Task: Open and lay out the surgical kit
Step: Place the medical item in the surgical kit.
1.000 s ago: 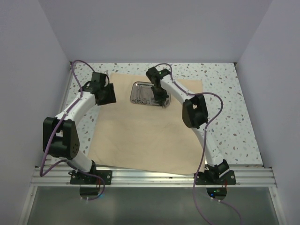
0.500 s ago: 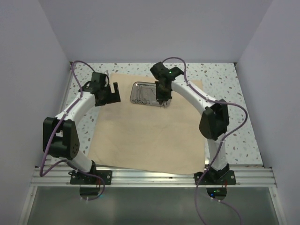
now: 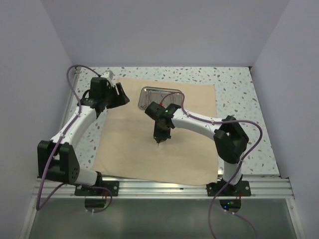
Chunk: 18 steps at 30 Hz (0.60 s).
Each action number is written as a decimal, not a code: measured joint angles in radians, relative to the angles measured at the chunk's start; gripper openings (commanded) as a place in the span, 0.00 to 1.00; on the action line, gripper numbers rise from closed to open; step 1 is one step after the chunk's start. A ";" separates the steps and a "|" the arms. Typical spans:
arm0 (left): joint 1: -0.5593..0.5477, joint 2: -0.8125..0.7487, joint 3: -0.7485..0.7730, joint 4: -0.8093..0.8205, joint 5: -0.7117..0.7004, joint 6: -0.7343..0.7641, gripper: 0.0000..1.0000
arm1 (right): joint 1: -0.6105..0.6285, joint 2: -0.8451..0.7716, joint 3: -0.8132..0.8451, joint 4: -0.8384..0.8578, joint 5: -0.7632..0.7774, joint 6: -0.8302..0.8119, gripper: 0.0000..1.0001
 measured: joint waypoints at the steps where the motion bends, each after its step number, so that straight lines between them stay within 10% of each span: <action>1: 0.002 -0.039 -0.024 0.034 0.013 -0.008 0.67 | 0.001 0.001 -0.016 0.009 0.002 0.011 0.00; 2: 0.004 -0.076 -0.051 0.069 0.040 -0.012 0.72 | 0.003 0.001 -0.033 0.025 0.002 0.022 0.00; 3: 0.008 -0.107 -0.084 0.115 0.080 -0.018 0.99 | 0.005 0.001 -0.056 0.045 0.002 0.036 0.00; 11: 0.014 -0.123 -0.149 0.167 0.237 -0.048 1.00 | 0.044 0.010 -0.188 0.165 -0.010 0.108 0.00; 12: 0.014 -0.120 -0.126 0.136 0.224 -0.045 0.99 | 0.054 0.018 -0.193 0.178 -0.019 0.112 0.15; 13: 0.014 -0.118 -0.100 0.102 0.206 -0.039 0.98 | 0.065 0.029 -0.194 0.189 -0.026 0.117 0.56; 15: 0.014 -0.122 -0.052 0.066 0.164 -0.029 0.97 | 0.084 0.047 -0.187 0.214 -0.047 0.133 0.88; 18: 0.014 -0.146 0.003 0.024 0.098 -0.012 0.87 | 0.106 0.048 -0.142 0.217 -0.045 0.125 0.98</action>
